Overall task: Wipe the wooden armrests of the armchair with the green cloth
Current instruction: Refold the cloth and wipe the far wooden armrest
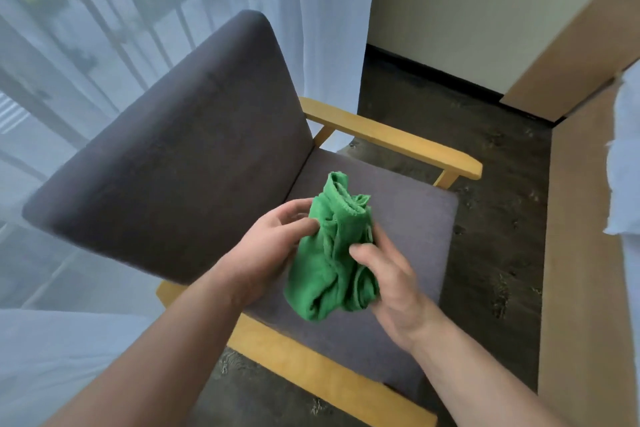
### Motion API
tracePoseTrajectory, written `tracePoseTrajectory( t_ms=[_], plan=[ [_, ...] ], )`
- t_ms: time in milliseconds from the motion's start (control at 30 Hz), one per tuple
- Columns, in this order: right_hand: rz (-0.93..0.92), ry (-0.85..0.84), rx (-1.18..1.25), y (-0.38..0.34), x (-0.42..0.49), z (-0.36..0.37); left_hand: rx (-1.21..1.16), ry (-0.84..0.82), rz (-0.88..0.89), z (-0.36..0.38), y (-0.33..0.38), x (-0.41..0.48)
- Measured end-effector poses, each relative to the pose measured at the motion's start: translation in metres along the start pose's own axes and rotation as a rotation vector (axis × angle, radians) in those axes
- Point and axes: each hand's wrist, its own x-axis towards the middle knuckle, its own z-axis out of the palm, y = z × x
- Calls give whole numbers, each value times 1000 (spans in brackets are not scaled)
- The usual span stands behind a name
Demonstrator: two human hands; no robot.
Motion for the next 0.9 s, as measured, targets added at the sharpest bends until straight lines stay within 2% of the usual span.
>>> tracePoseTrajectory(
  t_ms=[67,200,267,300,400,567,667,800,900],
  plan=[
    [35,-70,42,-17,7,-13,20,91,27,23,15,14],
    [37,150,9,-43,45,-55,89,103,82,60,42,56],
    [58,181,36,-56,68,-82,104,140,111,74,56,88],
    [65,171,38,-61,80,-96,152,209,132,79,62,108],
    [76,140,19,-73,119,-134,622,362,217,71,69,188],
    [61,91,-51,-93,199,-189,1371,323,291,55,76,313],
    [15,78,-105,-106,243,-220,1679,264,150,41,84,363],
    [-65,90,-257,-123,298,-255,1798,120,-98,18,79,403],
    [-108,111,-405,-133,338,-267,1662,171,-56,9,74,414]
  ],
)
